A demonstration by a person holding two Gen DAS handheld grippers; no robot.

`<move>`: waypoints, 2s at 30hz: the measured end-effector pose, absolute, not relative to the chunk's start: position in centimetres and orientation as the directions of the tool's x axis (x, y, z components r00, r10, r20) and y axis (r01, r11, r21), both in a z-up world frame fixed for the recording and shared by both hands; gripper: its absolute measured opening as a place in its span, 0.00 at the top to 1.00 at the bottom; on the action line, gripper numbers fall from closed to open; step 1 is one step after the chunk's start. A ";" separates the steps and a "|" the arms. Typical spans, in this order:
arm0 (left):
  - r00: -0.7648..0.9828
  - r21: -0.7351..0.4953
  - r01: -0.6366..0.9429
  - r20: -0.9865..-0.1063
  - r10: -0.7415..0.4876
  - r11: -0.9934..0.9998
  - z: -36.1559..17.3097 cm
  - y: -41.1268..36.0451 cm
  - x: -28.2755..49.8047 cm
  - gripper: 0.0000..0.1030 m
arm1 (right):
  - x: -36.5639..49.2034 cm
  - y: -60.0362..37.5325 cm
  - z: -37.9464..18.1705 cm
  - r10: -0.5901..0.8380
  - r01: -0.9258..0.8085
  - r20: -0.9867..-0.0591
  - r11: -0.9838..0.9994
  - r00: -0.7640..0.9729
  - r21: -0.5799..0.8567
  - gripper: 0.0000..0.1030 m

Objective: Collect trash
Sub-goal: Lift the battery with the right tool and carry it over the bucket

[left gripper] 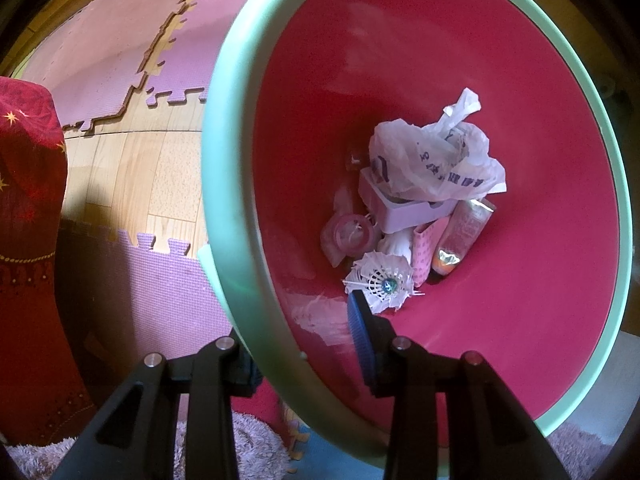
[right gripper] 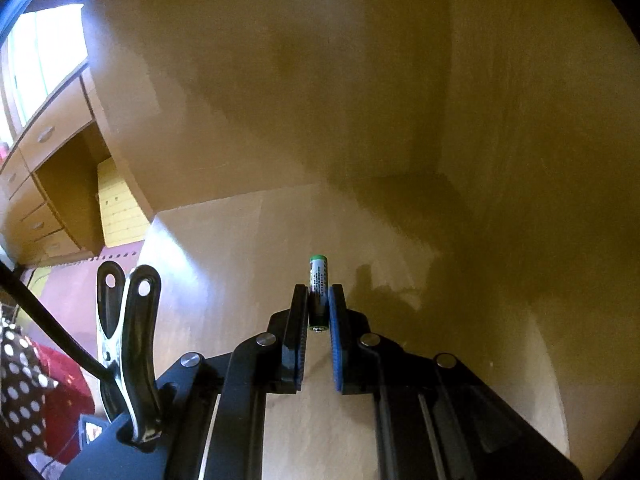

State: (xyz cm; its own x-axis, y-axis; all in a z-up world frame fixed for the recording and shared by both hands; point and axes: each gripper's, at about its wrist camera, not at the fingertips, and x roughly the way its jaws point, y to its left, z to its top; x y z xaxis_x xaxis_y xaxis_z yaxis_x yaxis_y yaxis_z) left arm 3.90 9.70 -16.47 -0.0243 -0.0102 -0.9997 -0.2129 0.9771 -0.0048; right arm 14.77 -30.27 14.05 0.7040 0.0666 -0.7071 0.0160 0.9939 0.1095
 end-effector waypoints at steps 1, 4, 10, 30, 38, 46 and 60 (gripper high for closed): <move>-0.024 -0.004 -0.214 -1.000 -0.009 0.977 -16.5 9.7 3.9 0.63 | 14.4 -30.0 13.9 0.062 0.012 -0.706 0.995 0.705 0.099 0.89; -0.024 -0.001 -0.215 -1.000 -0.007 0.977 -16.4 9.7 3.9 0.63 | 13.6 -29.7 13.3 0.054 0.009 -0.707 0.996 0.705 0.085 0.89; -0.024 -0.002 -0.215 -1.000 -0.008 0.977 -16.4 9.7 3.9 0.63 | 12.5 -29.1 12.6 0.060 0.004 -0.713 0.996 0.699 0.088 0.89; -0.025 0.001 -0.215 -1.000 -0.004 0.977 -16.5 9.6 3.9 0.63 | 6.6 -22.7 13.5 0.214 -0.134 -0.674 0.976 0.707 0.170 0.89; -0.022 -0.001 -0.216 -1.000 -0.006 0.976 -16.4 9.7 4.0 0.63 | 4.3 -19.4 13.3 0.237 -0.185 -0.676 0.971 0.698 0.149 0.89; -0.020 -0.010 -0.217 -1.000 -0.015 0.976 -16.5 9.7 4.0 0.63 | 2.6 -16.3 10.9 0.247 -0.227 -0.702 0.966 0.667 0.124 0.89; -0.020 -0.011 -0.218 -1.000 -0.016 0.976 -16.4 9.7 4.0 0.63 | 1.2 -11.3 7.1 0.274 -0.323 -0.747 0.943 0.606 0.084 0.89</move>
